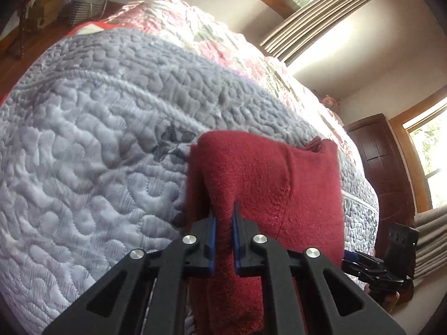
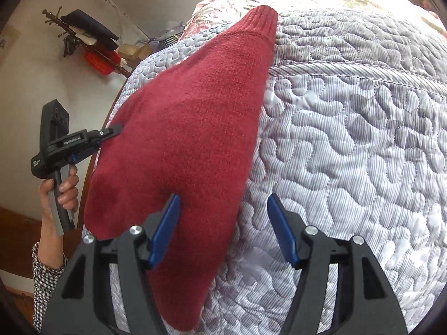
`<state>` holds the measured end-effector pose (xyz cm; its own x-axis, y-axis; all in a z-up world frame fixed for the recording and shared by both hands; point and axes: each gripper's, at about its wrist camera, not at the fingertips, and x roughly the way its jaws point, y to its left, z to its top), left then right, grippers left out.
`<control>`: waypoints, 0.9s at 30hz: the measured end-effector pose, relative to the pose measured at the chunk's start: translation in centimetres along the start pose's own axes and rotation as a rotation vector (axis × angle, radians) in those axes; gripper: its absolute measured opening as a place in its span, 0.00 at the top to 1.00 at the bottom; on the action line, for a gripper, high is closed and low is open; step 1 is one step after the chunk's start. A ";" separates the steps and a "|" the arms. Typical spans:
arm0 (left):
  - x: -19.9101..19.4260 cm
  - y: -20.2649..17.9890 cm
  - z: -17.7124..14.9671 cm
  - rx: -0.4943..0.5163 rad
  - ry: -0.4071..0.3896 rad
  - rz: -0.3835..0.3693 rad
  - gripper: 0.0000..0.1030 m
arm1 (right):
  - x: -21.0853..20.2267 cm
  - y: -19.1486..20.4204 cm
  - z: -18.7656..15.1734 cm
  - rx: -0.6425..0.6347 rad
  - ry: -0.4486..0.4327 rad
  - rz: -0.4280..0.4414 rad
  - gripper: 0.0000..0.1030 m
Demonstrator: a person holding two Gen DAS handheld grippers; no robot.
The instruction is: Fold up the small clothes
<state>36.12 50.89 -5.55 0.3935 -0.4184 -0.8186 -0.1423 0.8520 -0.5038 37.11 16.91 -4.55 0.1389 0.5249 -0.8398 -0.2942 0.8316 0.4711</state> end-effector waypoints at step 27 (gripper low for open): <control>3.6 -0.5 -2.9 -0.024 0.197 -0.292 0.22 | 4.6 1.4 2.7 0.065 0.069 0.156 0.23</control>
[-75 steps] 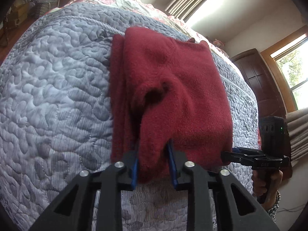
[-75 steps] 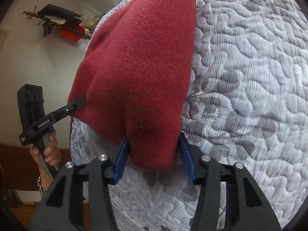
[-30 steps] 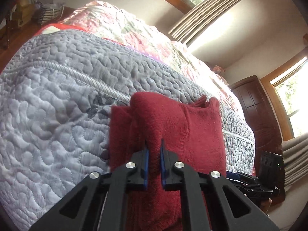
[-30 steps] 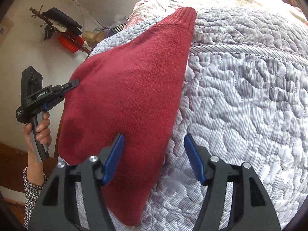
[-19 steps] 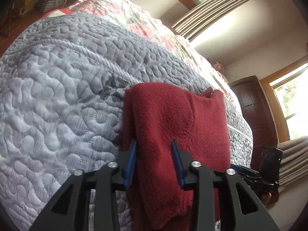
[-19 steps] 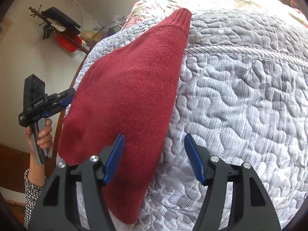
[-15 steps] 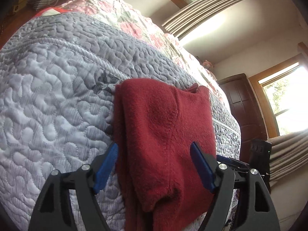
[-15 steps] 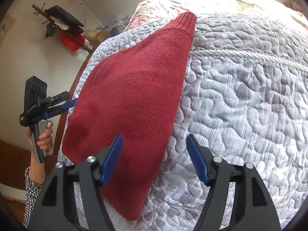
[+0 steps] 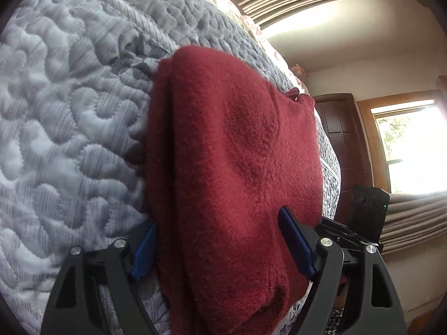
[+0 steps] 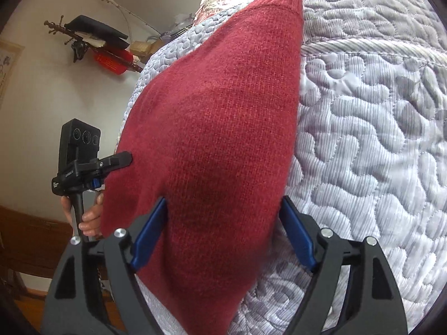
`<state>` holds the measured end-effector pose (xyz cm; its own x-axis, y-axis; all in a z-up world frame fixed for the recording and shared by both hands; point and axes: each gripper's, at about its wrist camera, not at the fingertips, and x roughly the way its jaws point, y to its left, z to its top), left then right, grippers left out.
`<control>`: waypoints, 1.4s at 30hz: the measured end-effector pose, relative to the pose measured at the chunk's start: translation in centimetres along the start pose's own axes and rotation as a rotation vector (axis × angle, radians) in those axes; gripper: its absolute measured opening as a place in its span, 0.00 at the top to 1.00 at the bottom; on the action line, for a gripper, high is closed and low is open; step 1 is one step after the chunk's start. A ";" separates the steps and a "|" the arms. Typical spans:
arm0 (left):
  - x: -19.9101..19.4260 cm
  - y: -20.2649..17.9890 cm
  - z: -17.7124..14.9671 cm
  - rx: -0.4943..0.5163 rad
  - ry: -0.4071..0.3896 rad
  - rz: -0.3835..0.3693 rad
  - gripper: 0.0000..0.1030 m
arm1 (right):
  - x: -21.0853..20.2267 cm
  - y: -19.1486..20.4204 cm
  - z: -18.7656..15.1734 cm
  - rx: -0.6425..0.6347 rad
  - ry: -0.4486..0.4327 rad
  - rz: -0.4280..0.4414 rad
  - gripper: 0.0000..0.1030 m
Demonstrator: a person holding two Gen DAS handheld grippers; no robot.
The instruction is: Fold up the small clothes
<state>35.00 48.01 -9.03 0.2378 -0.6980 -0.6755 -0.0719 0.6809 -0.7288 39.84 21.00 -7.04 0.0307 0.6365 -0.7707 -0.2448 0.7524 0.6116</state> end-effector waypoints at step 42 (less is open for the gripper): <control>15.0 -18.0 -17.2 0.217 0.016 -0.007 0.66 | -15.8 -13.9 -19.8 0.081 -0.100 0.056 0.51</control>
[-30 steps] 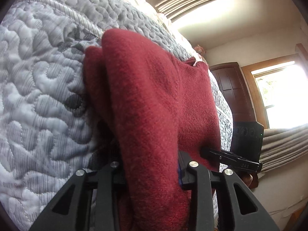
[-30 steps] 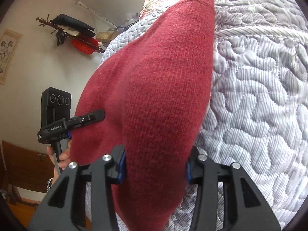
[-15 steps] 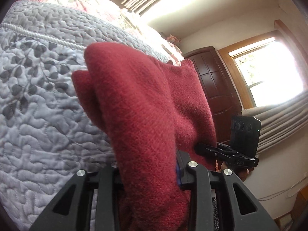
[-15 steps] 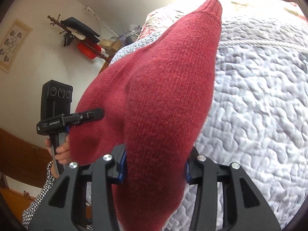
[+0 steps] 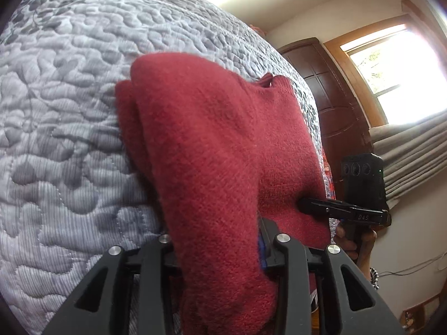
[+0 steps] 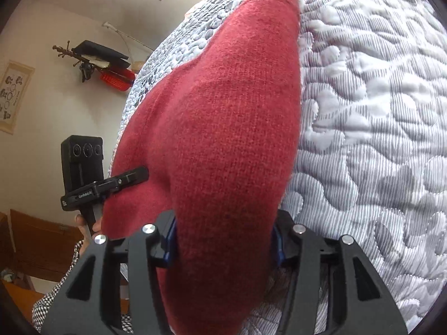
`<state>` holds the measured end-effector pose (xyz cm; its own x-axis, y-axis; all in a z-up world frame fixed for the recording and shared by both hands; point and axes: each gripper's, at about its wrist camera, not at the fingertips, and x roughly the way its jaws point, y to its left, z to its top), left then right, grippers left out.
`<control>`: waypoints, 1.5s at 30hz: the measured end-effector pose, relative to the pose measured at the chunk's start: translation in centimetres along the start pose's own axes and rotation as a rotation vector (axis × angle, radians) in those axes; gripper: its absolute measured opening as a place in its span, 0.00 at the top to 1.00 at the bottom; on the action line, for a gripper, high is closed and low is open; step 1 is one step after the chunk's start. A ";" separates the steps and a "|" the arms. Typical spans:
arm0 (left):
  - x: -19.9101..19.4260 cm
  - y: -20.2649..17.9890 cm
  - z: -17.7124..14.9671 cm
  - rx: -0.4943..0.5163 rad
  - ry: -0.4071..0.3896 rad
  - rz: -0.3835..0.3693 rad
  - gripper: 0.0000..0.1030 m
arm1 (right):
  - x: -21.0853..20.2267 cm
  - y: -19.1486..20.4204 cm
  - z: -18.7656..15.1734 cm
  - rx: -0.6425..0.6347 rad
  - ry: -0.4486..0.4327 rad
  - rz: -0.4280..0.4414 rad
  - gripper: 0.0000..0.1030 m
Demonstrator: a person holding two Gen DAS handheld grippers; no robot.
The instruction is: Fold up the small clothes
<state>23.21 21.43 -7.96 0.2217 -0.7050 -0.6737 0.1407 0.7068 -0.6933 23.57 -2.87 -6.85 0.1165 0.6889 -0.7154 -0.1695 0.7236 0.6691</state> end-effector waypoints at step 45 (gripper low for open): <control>-6.8 -3.9 -14.6 0.088 -0.149 0.413 0.47 | -4.9 2.0 -17.3 0.096 -0.243 -0.265 0.53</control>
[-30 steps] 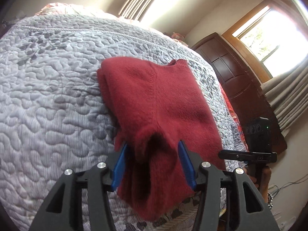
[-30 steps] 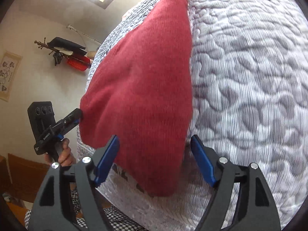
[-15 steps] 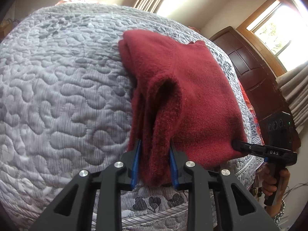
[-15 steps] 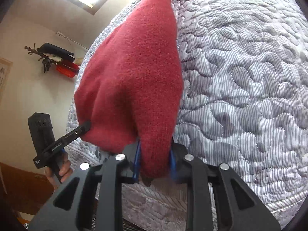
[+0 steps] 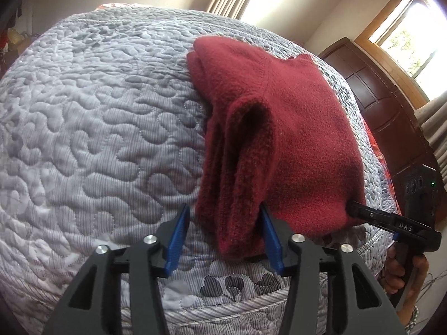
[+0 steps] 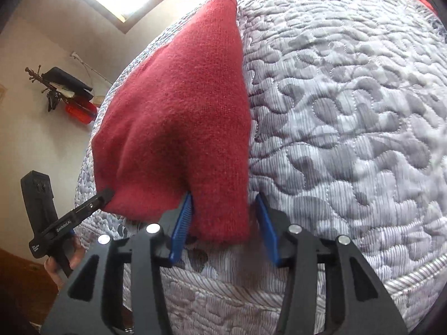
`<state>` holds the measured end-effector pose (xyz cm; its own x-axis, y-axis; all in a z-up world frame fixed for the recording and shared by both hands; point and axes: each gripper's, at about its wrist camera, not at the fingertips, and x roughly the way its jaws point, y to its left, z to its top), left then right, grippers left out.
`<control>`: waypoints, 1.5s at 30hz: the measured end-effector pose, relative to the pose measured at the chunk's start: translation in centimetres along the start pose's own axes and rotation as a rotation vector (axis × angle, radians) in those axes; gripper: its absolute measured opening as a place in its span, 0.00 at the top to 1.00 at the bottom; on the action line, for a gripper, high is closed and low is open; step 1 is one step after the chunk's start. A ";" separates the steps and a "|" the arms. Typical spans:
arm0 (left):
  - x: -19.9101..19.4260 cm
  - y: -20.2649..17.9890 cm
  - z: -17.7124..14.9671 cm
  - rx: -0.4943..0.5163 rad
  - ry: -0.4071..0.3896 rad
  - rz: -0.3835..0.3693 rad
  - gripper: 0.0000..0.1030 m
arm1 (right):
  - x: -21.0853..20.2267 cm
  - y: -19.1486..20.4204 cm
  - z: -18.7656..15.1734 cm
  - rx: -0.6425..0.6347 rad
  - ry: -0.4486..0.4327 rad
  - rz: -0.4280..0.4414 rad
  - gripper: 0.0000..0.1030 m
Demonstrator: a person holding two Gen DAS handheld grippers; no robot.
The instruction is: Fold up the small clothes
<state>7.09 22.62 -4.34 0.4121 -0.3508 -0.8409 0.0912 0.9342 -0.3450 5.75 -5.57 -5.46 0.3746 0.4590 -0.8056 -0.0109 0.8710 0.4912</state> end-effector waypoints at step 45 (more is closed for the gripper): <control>-10.3 -5.4 -8.5 0.106 -0.179 0.410 0.08 | -6.4 8.5 -10.6 -0.223 -0.155 -0.361 0.07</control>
<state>-5.38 20.59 2.65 0.5825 0.0577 -0.8108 -0.0241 0.9983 0.0537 -6.51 0.73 0.33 0.5257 0.1019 -0.8446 -0.0467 0.9948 0.0909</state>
